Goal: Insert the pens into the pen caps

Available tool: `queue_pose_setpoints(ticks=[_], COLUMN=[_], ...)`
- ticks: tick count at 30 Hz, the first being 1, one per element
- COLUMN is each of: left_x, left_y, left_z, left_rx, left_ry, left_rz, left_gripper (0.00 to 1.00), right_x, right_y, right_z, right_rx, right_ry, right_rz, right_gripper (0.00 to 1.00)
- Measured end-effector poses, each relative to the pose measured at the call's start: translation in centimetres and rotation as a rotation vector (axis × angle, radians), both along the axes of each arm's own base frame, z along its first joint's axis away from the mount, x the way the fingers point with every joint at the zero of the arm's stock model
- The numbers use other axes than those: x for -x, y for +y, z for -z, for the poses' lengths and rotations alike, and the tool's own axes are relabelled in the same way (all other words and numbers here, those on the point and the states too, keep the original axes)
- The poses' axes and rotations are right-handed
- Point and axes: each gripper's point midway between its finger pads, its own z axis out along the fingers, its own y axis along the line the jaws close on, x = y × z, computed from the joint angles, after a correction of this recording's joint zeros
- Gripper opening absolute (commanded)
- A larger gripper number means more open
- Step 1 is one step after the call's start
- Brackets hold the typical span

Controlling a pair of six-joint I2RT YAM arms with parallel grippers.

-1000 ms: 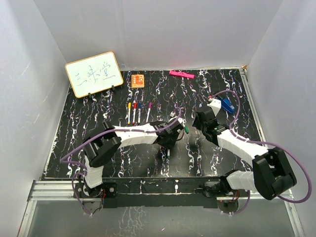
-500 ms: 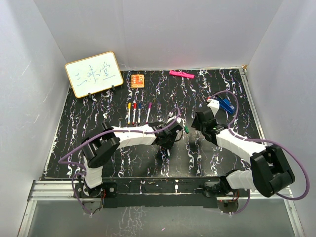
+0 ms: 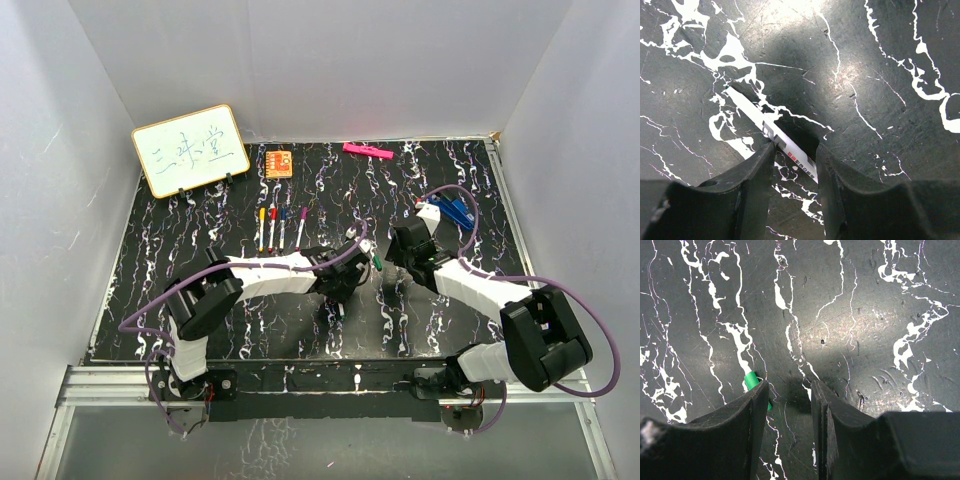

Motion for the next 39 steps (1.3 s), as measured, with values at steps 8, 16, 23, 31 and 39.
queue_pose_setpoints(ticks=[8, 16, 23, 31, 39], left_x=[0.3, 0.7, 0.8, 0.9, 1.2], left_y=[0.0, 0.6, 0.7, 0.7, 0.9], left_z=[0.0, 0.0, 0.0, 0.0, -0.4], left_rx=[-0.004, -0.017, -0.021, -0.03, -0.034], left_ry=[-0.003, 0.016, 0.021, 0.023, 0.027], left_rz=[0.013, 0.0, 0.001, 0.031, 0.085], left_gripper=[0.21, 0.13, 0.02, 0.0, 0.0], right_x=[0.0, 0.0, 0.0, 0.0, 0.1], right_y=[0.0, 0.0, 0.1, 1.0, 2.3], right_z=[0.0, 0.0, 0.0, 1.2, 2.1], right_rx=[0.0, 0.002, -0.002, -0.007, -0.025], right_ry=[0.0, -0.001, 0.001, 0.045, 0.075], right_rz=[0.0, 0.002, -0.001, -0.059, -0.13], right_gripper=[0.38, 0.39, 0.39, 0.38, 0.41])
